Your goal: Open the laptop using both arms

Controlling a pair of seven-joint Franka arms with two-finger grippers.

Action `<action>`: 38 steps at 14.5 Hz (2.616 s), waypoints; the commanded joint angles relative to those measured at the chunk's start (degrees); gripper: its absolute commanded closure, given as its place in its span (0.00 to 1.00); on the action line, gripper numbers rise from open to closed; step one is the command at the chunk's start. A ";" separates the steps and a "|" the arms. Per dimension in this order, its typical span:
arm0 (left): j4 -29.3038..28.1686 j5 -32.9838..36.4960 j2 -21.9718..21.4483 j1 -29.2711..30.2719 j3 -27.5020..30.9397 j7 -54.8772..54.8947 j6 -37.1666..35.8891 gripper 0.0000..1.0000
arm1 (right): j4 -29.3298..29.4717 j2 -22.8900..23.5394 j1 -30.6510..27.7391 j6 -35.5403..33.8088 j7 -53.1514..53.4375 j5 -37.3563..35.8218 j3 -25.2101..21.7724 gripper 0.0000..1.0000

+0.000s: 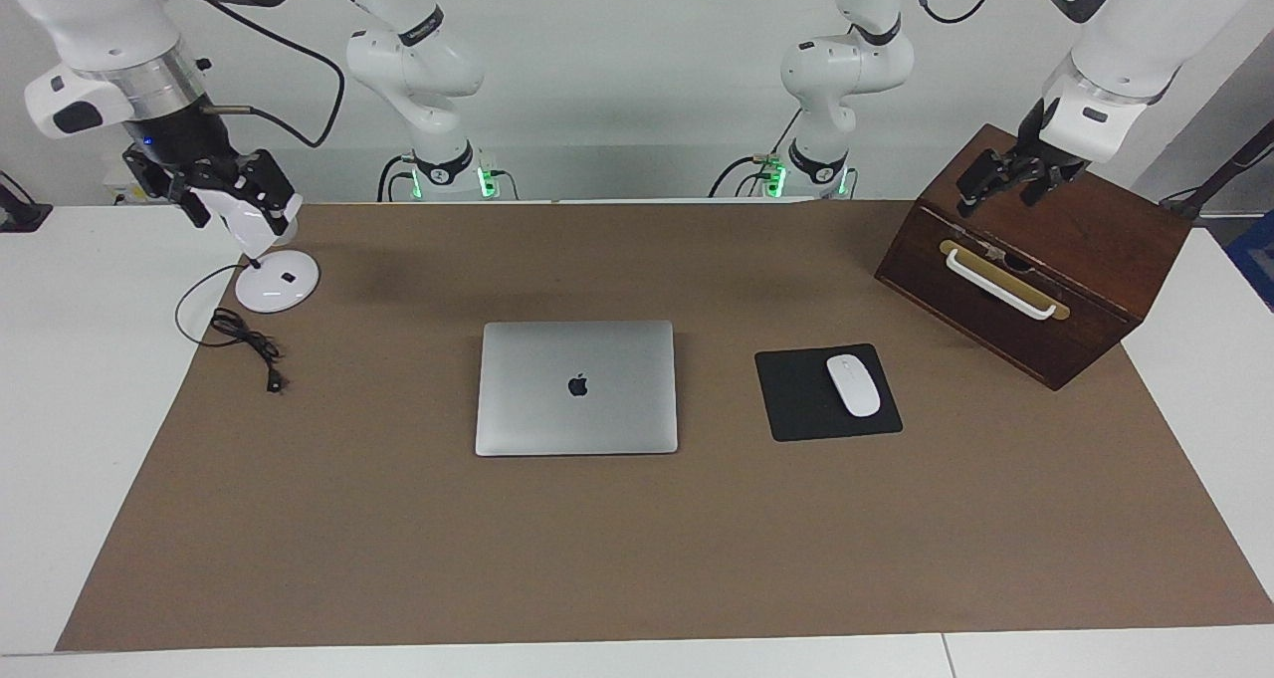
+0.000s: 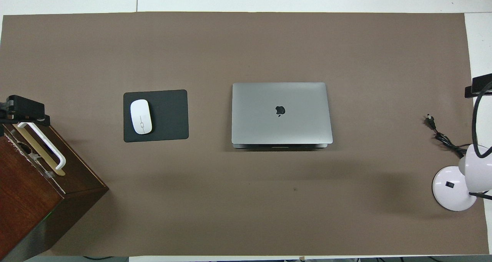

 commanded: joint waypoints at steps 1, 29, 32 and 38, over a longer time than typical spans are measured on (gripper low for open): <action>0.66 0.72 0.35 -0.31 0.09 2.00 0.88 0.00 | -1.58 -1.29 -1.46 0.72 1.26 1.46 1.17 0.00; -20.88 -16.15 -7.56 -5.49 -0.17 -42.82 22.86 0.00 | -10.63 -0.68 3.01 26.90 29.82 7.96 9.08 0.01; -22.10 -16.25 -8.09 -7.68 -0.26 -56.24 23.74 0.00 | -12.12 -0.07 7.57 31.98 35.60 8.05 8.56 0.01; -23.33 -16.33 -8.79 -11.36 -0.35 -62.29 22.95 0.00 | -19.67 -0.24 9.70 42.19 37.03 8.05 8.29 0.00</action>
